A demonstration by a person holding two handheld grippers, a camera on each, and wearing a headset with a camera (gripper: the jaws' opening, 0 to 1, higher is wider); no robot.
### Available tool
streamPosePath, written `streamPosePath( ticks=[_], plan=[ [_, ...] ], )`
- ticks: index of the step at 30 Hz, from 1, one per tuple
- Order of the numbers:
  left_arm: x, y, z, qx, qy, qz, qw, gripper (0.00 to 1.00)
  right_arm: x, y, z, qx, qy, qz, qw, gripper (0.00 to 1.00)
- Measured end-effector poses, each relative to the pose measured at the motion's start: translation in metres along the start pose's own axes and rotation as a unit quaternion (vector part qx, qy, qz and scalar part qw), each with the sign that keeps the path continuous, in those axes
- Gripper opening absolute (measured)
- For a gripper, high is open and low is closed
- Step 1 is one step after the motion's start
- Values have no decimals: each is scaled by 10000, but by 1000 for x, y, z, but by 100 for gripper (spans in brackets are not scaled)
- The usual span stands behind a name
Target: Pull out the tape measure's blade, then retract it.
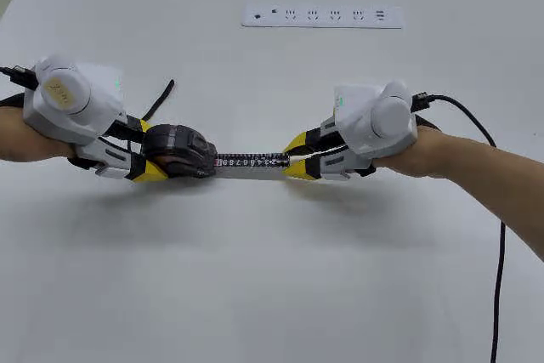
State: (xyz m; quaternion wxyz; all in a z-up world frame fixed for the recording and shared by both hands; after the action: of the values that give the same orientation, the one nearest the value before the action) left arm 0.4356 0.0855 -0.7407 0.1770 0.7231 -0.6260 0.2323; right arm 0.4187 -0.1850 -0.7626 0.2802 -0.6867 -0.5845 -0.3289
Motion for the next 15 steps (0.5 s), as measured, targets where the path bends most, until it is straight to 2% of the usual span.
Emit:
streamPosePath(
  ticks=[15],
  plan=[
    [0,2,1,-4,0,-18,10000,28,-12,-1,-16,12,-22,97,9999,11]
  ],
)
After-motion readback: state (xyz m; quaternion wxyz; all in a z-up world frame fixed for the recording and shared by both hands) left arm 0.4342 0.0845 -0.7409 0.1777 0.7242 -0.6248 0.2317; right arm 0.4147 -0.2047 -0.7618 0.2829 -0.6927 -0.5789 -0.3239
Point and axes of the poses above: the centre of the closed fingertips' face, and the gripper's own axes: z roughly forward along the fingers, y roughly to its right, x roughly out of its top, the point moved 9 cm from there along -z, roughly backward along the fingers, and after that the axes turned 4 degrees about z, right-handed, at the moved point
